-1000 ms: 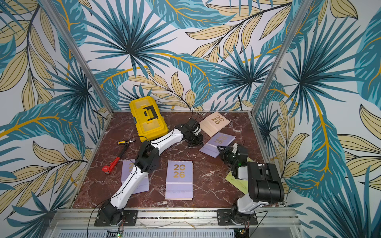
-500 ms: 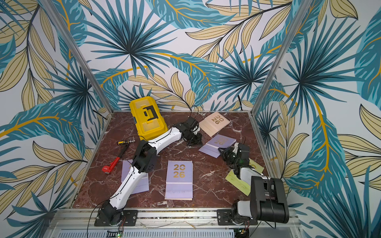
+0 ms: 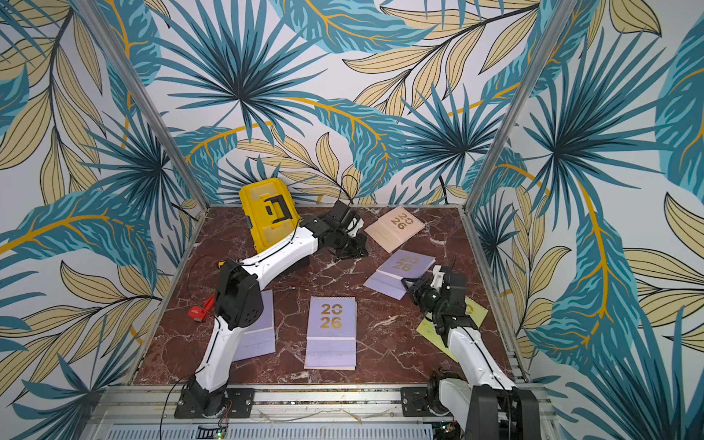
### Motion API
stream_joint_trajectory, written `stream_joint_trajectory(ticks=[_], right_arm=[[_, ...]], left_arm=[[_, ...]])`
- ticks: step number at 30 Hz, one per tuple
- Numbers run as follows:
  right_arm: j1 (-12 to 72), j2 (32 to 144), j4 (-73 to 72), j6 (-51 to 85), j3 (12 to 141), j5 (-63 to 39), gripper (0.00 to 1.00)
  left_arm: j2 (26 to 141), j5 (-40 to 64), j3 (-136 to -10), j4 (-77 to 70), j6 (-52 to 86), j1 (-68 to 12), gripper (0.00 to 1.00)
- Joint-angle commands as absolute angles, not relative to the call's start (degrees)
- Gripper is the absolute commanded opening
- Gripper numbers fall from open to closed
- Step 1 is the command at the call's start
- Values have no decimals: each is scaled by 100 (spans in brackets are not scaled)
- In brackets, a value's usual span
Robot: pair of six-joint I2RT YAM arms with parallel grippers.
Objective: Stack the calendars
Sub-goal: Pick up the calendar at the center of the board, then place the calendar at the calendar.
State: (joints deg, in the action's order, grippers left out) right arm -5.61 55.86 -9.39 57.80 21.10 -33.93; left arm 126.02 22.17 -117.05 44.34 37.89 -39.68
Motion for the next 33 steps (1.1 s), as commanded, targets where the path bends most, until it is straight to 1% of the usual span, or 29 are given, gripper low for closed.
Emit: stream_joint_trajectory(ticks=[1, 6, 12, 18, 25, 31, 33], right_arm=[[-328, 5042, -616, 5738, 1898, -3558, 0], [282, 4209, -177, 5922, 1676, -3349, 0], [1056, 3498, -227, 6358, 1298, -3206, 0], [1641, 3200, -289, 6463, 1161, -3165, 0], [2759, 3684, -1090, 6622, 1079, -2687, 0], [3665, 4908, -2461, 6641, 1179, -2525, 0], [3807, 5236, -2907, 6677, 1169, -2495, 0]], left_arm=[[12043, 1998, -11086, 4182, 3726, -3999, 0], [11253, 1854, -10053, 3900, 3787, -4007, 0], [10428, 1751, -8943, 3606, 3880, -4022, 0], [9703, 1581, -8104, 3498, 3930, -4019, 0], [9126, 1393, -7452, 3463, 4032, -4023, 0], [8737, 1235, -6923, 3463, 4101, -4014, 0], [8614, 1198, -6806, 3463, 4120, -4000, 0]])
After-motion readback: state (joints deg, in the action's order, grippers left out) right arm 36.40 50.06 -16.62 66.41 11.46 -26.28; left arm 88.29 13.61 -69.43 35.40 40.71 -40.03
